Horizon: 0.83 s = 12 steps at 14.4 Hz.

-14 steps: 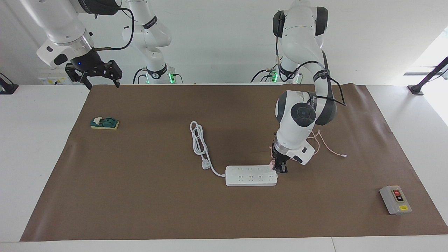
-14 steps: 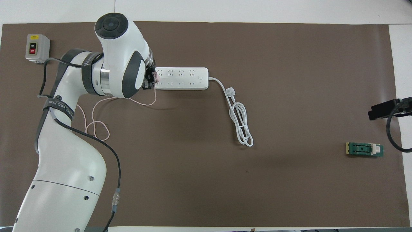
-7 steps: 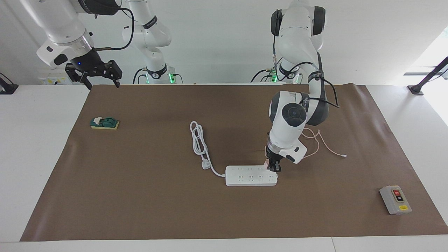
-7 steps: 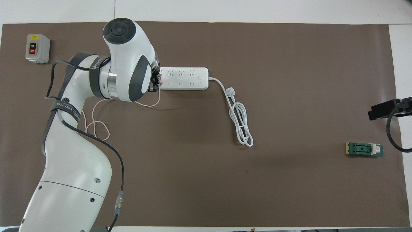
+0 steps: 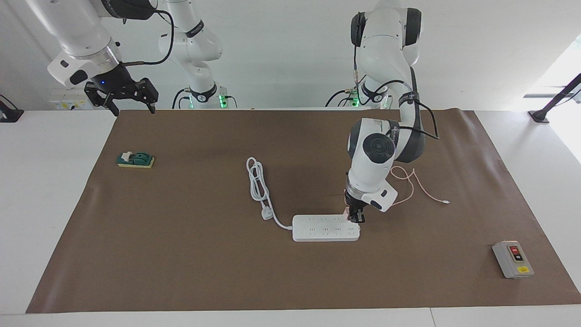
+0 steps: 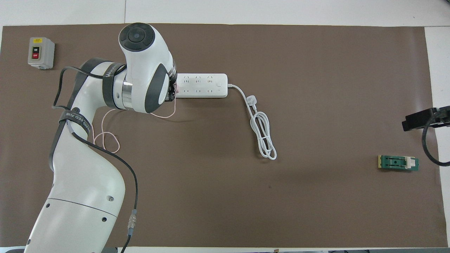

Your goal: Plug charger into power strip

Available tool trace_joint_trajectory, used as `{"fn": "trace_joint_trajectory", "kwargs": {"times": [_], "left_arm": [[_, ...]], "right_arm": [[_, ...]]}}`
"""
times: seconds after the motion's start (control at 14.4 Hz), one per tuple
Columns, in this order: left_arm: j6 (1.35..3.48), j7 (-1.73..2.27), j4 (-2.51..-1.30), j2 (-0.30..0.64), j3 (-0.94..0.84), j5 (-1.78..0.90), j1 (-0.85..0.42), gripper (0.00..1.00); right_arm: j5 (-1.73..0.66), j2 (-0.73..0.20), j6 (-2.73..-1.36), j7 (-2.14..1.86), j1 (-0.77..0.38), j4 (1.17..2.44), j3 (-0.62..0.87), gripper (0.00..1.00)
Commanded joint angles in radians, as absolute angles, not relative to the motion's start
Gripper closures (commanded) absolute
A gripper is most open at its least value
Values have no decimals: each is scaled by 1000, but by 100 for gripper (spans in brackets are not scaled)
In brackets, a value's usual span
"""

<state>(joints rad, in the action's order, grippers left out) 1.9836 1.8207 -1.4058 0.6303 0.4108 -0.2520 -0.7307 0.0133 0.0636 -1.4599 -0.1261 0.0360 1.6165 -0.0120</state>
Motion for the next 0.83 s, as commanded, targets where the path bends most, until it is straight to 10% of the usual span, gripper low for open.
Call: {"fn": "trace_joint_trajectory", "kwargs": {"times": [0.0,0.76], "left_arm": [[2025,1839,-1463,601,420,-213,-749,100],[2029,1847,-1466,603,420,-212,-753,100]], "right_arm": [[17,69,-1454,-123,57,1620,2,0],[17,69,-1454,-123,57,1620,2,0]]}}
